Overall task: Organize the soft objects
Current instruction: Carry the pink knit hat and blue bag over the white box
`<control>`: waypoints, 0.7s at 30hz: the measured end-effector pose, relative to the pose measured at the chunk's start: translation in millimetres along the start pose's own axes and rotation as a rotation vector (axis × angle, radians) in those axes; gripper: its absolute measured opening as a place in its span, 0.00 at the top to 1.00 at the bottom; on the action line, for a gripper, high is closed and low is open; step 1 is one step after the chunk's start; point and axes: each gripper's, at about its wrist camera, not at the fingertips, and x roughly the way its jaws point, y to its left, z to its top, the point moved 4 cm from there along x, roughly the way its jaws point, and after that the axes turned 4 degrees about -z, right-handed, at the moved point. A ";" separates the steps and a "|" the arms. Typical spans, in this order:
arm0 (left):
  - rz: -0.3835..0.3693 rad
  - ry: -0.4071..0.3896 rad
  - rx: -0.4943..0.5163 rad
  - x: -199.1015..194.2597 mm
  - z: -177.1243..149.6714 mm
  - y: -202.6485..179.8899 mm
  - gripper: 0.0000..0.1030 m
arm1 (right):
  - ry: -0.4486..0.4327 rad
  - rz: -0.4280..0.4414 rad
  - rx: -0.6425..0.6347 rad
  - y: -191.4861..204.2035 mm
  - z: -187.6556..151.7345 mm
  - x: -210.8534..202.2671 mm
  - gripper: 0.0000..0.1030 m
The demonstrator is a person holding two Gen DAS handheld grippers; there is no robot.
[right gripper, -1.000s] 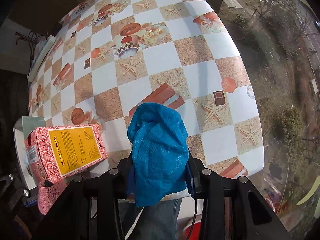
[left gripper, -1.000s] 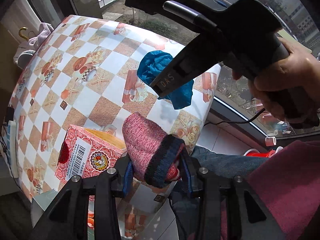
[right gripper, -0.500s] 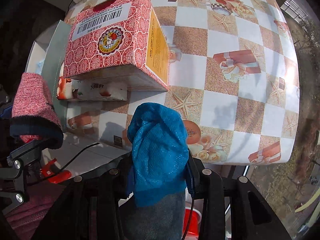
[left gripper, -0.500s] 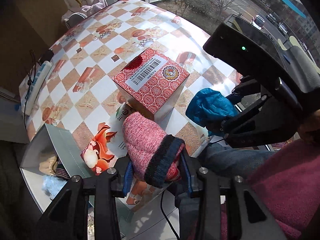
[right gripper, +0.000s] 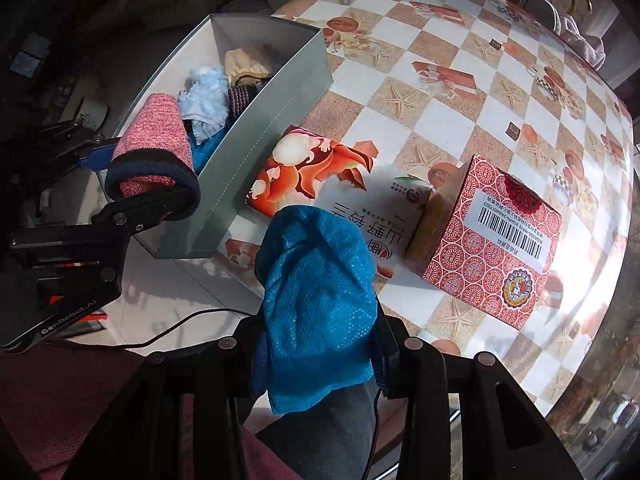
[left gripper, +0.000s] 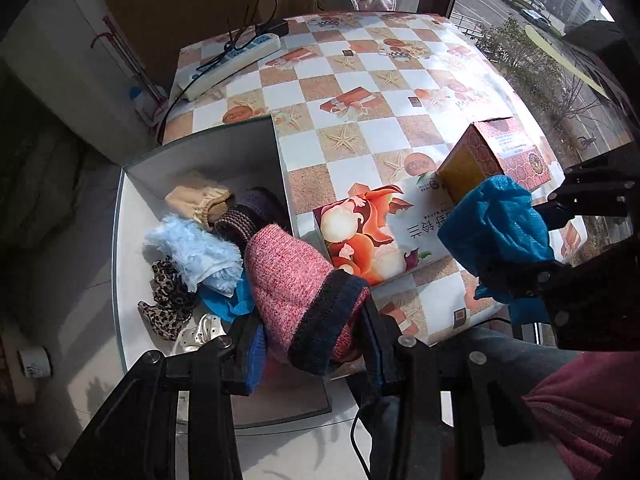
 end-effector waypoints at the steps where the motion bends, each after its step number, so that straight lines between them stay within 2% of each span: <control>1: 0.011 0.003 -0.037 0.2 -4.1 9.8 0.57 | -0.005 0.006 -0.014 6.4 6.3 -1.6 0.60; 8: 0.074 0.024 -0.283 0.2 -39.9 69.0 0.57 | -0.035 0.009 -0.133 53.2 44.2 -10.7 0.60; 14: 0.101 0.026 -0.395 2.2 -58.0 92.1 0.57 | -0.036 0.039 -0.172 85.4 72.2 -10.5 0.60; 21: 0.099 0.034 -0.460 6.7 -68.6 101.6 0.57 | -0.039 0.021 -0.217 109.3 86.0 -10.1 0.60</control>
